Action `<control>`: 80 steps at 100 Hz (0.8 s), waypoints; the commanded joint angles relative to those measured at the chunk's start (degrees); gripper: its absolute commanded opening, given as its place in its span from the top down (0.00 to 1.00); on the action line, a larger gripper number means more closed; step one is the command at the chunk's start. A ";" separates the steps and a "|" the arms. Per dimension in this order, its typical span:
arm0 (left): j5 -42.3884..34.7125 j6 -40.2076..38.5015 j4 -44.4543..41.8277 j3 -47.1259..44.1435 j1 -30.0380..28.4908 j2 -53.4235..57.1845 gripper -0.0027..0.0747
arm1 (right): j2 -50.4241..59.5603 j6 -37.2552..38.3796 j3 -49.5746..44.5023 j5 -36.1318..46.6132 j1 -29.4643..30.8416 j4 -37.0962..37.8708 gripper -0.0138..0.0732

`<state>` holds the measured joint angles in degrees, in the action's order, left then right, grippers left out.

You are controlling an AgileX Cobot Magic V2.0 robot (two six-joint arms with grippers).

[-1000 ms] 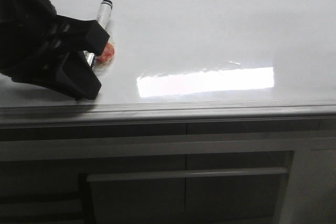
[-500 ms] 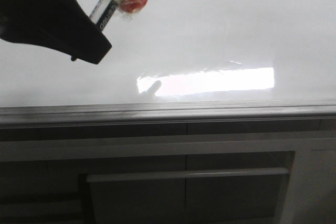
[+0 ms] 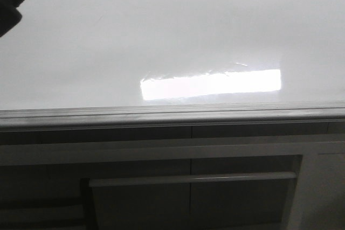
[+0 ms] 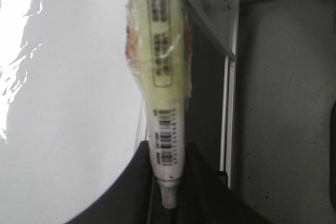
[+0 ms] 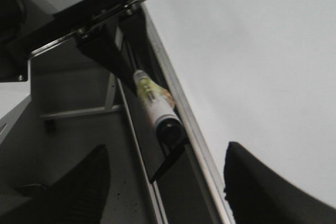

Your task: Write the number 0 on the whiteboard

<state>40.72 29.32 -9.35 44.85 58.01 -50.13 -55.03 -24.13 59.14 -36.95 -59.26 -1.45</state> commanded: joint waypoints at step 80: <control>-2.20 0.02 -2.27 1.84 1.05 1.51 0.99 | -13.32 -1.13 6.63 10.13 -2.29 -10.92 0.38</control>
<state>41.94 29.54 -11.24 44.85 58.58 -49.27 -69.06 -24.57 63.73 -31.41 -61.43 -11.03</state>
